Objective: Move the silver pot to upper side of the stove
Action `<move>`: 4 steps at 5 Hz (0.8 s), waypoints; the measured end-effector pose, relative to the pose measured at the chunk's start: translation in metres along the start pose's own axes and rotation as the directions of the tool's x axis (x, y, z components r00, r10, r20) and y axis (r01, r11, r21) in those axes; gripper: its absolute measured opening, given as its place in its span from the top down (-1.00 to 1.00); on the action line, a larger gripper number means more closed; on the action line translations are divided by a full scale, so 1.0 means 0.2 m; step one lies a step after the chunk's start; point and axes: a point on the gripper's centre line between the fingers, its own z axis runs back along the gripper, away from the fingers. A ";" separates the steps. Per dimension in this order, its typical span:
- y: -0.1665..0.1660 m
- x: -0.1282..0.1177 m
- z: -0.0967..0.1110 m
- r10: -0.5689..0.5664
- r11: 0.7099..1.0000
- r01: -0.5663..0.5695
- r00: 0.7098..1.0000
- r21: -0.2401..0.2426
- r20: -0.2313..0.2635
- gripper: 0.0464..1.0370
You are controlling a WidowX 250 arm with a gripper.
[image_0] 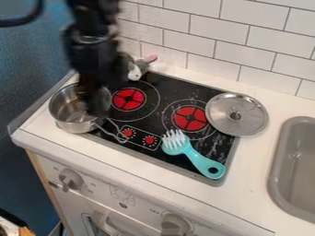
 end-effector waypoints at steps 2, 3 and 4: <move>0.07 0.25 -0.12 0.162 0.984 -0.167 0.984 0.067 0.069 -0.93; 0.09 0.27 -0.20 0.175 0.977 -0.185 0.980 0.111 0.094 -0.93; 0.13 0.27 -0.29 0.220 0.956 -0.240 0.967 0.166 0.130 -0.93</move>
